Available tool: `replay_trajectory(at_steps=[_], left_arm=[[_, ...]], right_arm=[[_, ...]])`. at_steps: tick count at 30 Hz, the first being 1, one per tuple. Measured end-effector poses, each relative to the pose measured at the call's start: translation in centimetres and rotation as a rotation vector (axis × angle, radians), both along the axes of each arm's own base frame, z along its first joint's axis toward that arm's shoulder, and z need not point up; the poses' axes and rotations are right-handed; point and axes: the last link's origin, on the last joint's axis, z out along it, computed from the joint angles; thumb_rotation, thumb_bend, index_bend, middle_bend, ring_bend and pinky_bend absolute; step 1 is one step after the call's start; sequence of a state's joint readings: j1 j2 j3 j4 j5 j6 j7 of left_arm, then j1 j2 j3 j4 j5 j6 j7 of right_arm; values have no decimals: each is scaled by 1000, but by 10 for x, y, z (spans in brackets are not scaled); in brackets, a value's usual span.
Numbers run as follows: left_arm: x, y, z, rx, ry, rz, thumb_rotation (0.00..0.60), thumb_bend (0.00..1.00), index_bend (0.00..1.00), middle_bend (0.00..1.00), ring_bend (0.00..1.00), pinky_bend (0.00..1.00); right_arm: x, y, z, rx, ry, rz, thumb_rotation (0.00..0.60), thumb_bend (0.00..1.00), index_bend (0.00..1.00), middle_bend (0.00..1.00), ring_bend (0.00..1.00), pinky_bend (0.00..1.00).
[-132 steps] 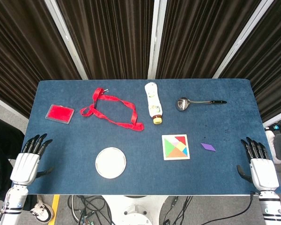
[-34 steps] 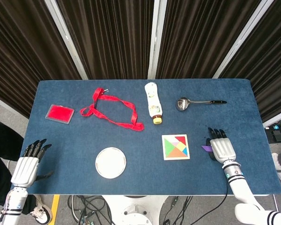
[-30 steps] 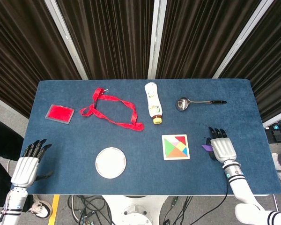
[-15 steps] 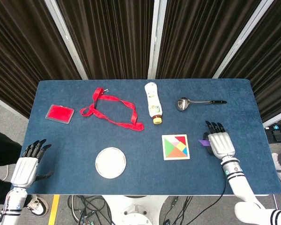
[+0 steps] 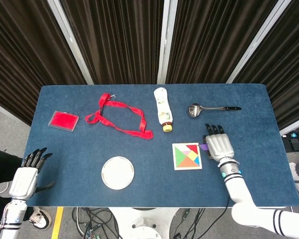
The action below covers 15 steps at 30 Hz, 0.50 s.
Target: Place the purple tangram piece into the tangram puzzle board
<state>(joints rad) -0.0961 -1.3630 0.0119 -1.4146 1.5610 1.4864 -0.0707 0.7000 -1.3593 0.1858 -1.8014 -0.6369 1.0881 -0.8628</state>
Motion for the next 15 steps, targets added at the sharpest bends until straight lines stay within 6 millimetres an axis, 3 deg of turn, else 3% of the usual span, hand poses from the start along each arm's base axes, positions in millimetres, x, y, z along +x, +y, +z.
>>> replay_trajectory(at_steps=[5, 15], left_arm=[[-2, 0, 2, 4, -4, 2, 600, 1, 172, 61, 0, 118], [-4, 0, 3, 0, -7, 8, 600, 0, 172, 61, 0, 118]], right_arm=[[24, -6, -25, 27, 1, 28, 600, 302, 518, 0, 0, 0], [29, -11, -48, 1, 17, -20, 600, 302, 519, 0, 0, 0]])
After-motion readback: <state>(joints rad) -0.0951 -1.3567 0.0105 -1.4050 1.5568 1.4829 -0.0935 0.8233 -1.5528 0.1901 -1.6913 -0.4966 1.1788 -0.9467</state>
